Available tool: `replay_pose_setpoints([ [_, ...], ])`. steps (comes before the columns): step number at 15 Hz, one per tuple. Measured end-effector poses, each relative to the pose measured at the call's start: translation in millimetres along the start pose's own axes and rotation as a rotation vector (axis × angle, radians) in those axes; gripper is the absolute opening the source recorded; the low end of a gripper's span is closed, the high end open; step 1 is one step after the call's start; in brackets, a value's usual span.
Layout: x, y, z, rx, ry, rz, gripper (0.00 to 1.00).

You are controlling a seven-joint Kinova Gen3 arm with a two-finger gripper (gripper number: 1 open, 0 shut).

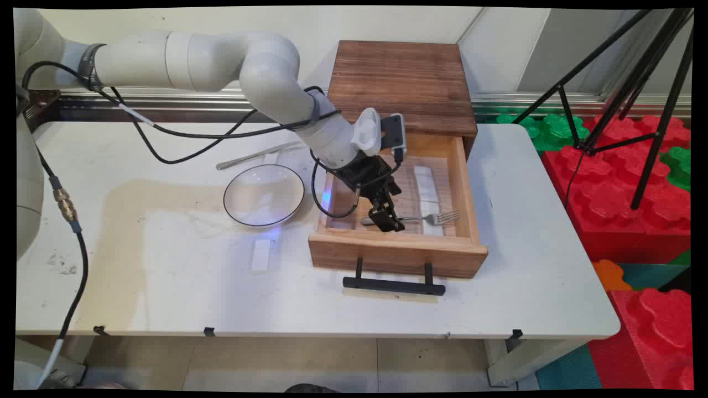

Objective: Pick up the knife from the left of the white plate

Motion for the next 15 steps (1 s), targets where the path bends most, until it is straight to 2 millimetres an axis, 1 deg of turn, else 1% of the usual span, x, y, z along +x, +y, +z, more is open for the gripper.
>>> replay_pose_setpoints([
  [5, 4.2, 1.5, -13.6, 0.018, 0.024, -0.005, 1.00],
  [7, 6.7, 3.2, -24.0, 0.025, 0.040, -0.003, 1.00],
  [11, 7.4, 5.3, -54.2, 0.041, 0.071, 0.007, 1.00],
  [12, 5.0, 5.5, -65.8, 0.046, 0.080, 0.009, 1.00],
  [15, -1.6, 5.5, -85.4, 0.053, 0.089, 0.014, 1.00],
])
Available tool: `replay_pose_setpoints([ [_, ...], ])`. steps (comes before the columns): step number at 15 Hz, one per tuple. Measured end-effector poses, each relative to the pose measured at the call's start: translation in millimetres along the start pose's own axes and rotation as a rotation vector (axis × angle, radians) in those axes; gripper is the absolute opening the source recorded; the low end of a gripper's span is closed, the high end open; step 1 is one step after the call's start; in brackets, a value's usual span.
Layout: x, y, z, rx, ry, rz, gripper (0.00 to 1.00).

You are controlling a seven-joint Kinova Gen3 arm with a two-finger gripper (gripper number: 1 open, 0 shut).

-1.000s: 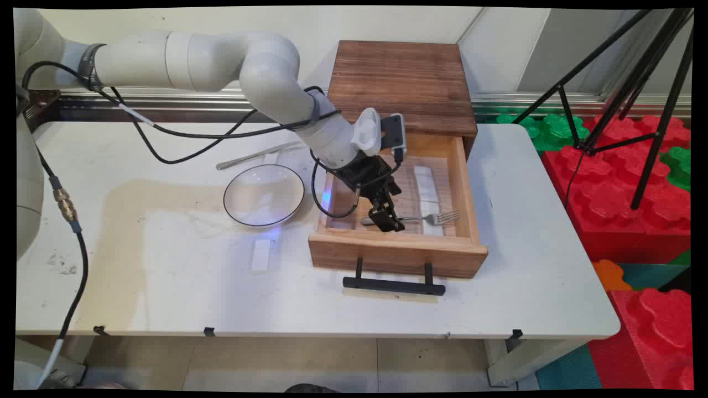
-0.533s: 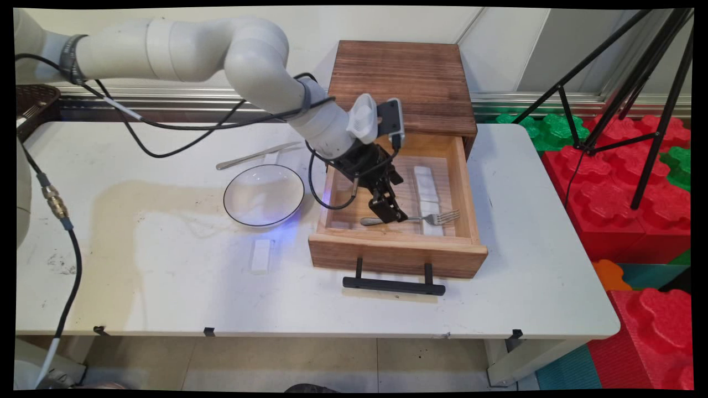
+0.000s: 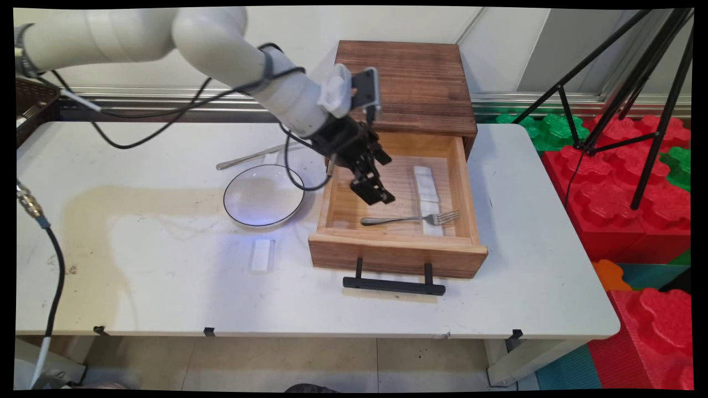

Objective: Pick up the knife from the left of the white plate

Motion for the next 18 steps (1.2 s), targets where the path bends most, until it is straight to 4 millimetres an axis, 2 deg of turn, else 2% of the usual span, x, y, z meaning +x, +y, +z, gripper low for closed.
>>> replay_pose_setpoints([
  [8, -26.5, -0.4, -62.6, 0.014, 0.008, 0.025, 1.00],
  [9, -35.1, -0.1, -75.1, 0.017, 0.003, 0.022, 1.00],
  [14, -68.6, -2.0, -111.7, 0.018, -0.029, 0.009, 1.00],
  [18, -92.7, -7.5, -132.2, 0.025, -0.057, -0.003, 1.00],
])
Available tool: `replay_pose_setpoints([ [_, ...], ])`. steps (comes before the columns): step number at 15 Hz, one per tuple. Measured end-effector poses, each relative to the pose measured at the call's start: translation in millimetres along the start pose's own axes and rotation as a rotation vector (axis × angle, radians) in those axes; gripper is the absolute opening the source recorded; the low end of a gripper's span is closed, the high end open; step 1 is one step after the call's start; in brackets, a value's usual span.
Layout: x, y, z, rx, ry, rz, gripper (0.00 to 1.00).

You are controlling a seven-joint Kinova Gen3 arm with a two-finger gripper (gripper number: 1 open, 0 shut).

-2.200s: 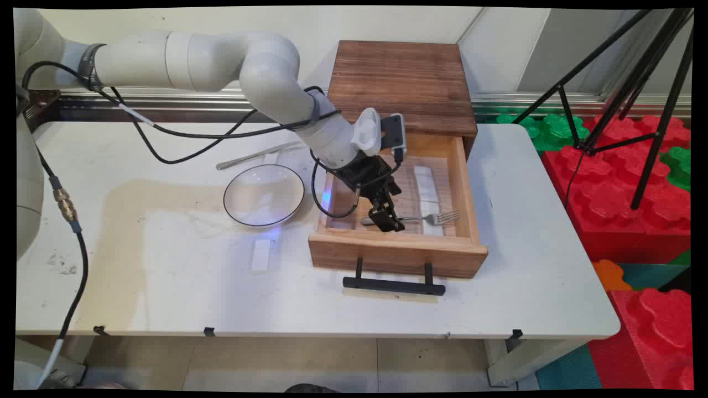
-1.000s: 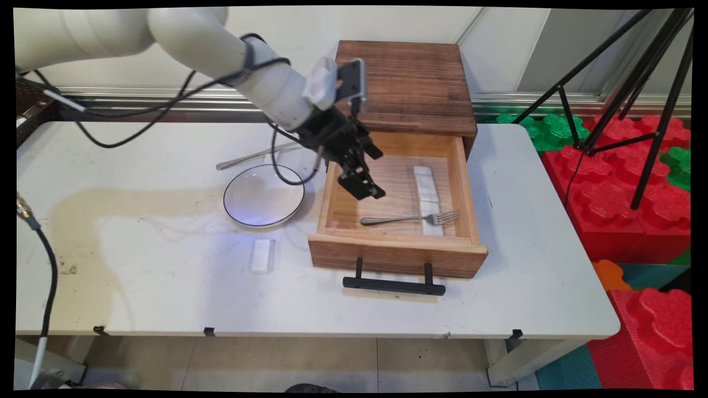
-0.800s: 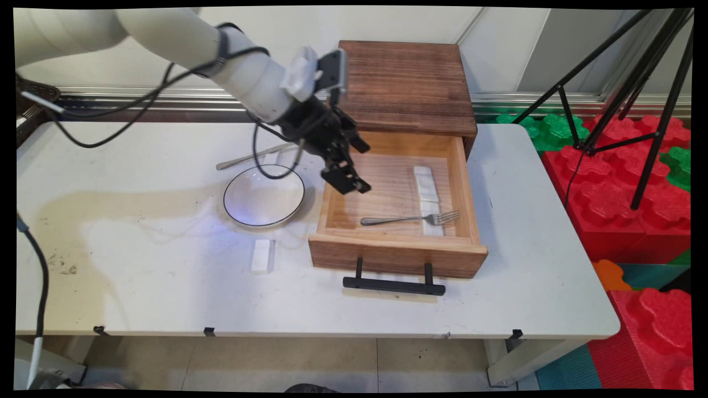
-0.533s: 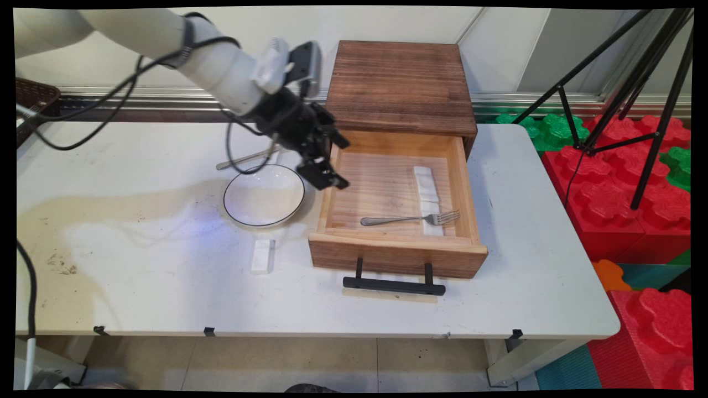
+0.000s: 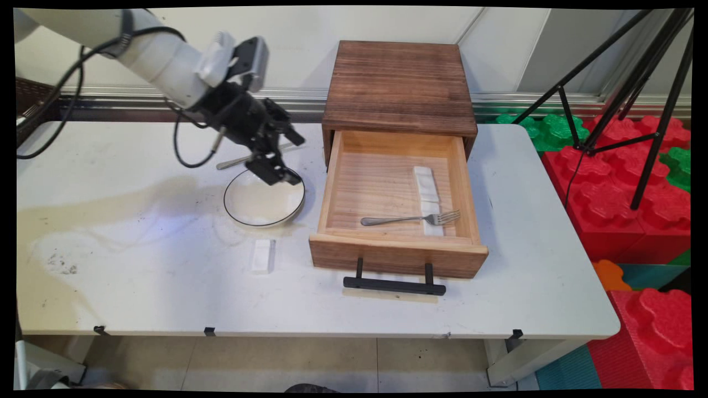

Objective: Pick up the knife from the left of the white plate

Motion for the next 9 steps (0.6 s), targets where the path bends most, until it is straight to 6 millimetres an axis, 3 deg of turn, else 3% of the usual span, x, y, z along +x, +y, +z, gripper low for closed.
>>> replay_pose_setpoints([
  [9, -53.2, -25.3, -30.1, 0.055, -0.059, -0.075, 1.00],
])
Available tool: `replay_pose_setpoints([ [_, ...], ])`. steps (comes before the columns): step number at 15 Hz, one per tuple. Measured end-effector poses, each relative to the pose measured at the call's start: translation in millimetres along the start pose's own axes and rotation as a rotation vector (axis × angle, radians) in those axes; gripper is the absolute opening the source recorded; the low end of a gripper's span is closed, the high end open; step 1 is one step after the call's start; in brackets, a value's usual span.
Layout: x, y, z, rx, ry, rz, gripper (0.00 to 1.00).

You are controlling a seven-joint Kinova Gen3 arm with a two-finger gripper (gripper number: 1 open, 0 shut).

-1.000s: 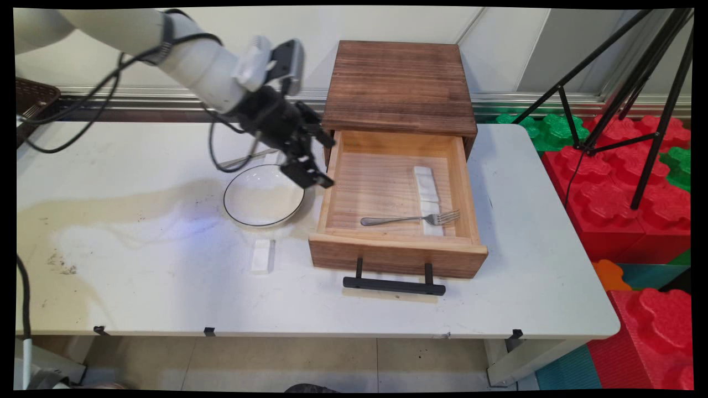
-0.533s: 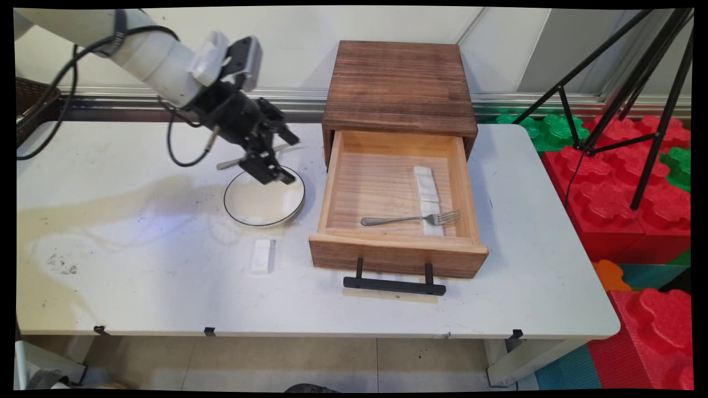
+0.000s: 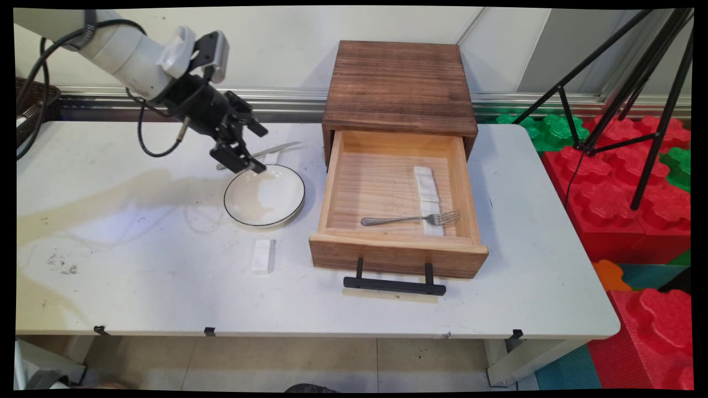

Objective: Pick up the knife from the left of the white plate

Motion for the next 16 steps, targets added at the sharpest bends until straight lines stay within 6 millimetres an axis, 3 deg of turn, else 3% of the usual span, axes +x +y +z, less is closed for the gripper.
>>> replay_pose_setpoints([
  [6, -36.1, -27.2, -0.2, 0.049, -0.032, -0.084, 1.00],
  [16, -86.9, -71.6, 28.2, 0.127, -0.091, -0.197, 1.00],
])
